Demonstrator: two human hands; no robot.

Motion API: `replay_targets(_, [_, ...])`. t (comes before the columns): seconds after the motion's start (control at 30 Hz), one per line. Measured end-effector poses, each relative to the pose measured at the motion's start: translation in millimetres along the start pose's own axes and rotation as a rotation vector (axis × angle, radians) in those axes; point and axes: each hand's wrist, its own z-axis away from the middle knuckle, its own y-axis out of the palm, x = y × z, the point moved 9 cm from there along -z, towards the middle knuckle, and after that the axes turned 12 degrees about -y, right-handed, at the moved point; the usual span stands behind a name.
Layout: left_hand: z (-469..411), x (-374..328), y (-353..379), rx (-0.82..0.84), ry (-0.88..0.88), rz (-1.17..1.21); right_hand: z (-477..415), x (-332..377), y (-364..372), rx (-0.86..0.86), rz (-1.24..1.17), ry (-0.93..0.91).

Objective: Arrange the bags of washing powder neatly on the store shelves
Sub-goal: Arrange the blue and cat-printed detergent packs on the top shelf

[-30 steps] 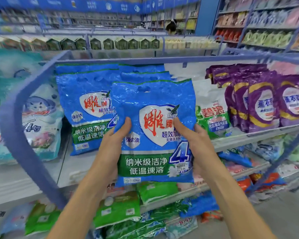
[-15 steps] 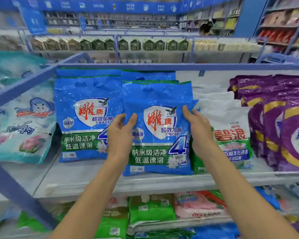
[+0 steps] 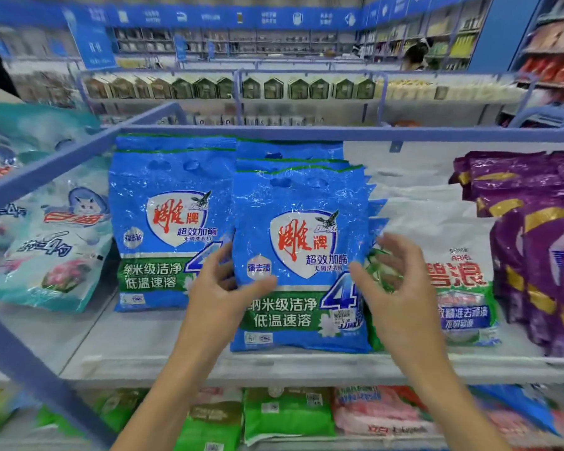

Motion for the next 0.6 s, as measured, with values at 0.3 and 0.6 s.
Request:
replay_targets(0.3, [4.4,33.5,8.0,-0.004,0.041,-0.473,40.6,-30.6,52.9,0.274,0.324,-0.027])
replay_targets(0.6, [-5.5,27.0,8.5,-0.116,0.114,-0.422,5.2,-48.8,67.3,0.343,0.099,-0.036])
